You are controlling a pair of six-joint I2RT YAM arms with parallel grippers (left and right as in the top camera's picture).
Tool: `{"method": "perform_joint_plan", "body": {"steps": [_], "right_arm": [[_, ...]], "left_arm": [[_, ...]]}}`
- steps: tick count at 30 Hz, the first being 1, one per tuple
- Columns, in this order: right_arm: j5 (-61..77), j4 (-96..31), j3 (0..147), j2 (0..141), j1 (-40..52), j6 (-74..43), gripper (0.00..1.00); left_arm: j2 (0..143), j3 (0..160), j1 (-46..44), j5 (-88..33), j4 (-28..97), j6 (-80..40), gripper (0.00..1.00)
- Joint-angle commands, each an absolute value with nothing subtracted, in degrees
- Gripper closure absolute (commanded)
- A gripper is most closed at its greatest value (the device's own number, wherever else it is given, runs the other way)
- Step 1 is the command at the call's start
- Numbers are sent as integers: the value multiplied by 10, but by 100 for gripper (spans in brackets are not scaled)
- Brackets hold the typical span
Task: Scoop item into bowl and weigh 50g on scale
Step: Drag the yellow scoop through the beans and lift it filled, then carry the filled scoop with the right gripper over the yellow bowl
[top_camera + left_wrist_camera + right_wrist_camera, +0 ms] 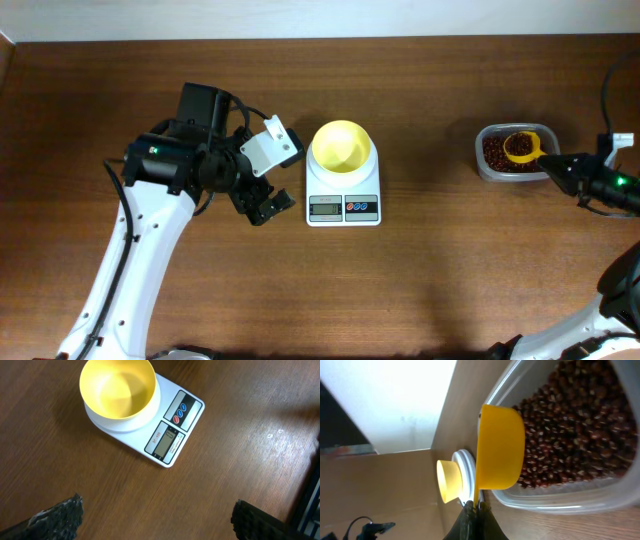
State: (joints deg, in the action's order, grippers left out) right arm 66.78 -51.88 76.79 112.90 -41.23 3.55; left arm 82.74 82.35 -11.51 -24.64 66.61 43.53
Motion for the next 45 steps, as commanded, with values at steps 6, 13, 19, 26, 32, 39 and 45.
{"method": "perform_joint_plan", "body": {"steps": [6,13,19,26,32,39,45], "right_arm": [[749,-519,768,1138,-413,58,96],[780,-517,768,1138,-401,58,96],[781,-516,768,1138,-337,58,96],[815,-509,768,1138,-254,58,96],[822,-501,768,1138,-185,56,96],[834,-501,768,1138,-119,56,96],[839,-485,768,1138,-90,40,96]], "left_arm": [[827,822,-115,-256,665,443,1],[827,822,-115,-256,665,442,1],[827,822,-115,-256,665,443,1],[827,822,-115,-256,665,443,1],[827,822,-115,-256,665,443,1],[827,822,-115,-256,665,442,1],[827,822,-115,-256,665,443,1]]}}
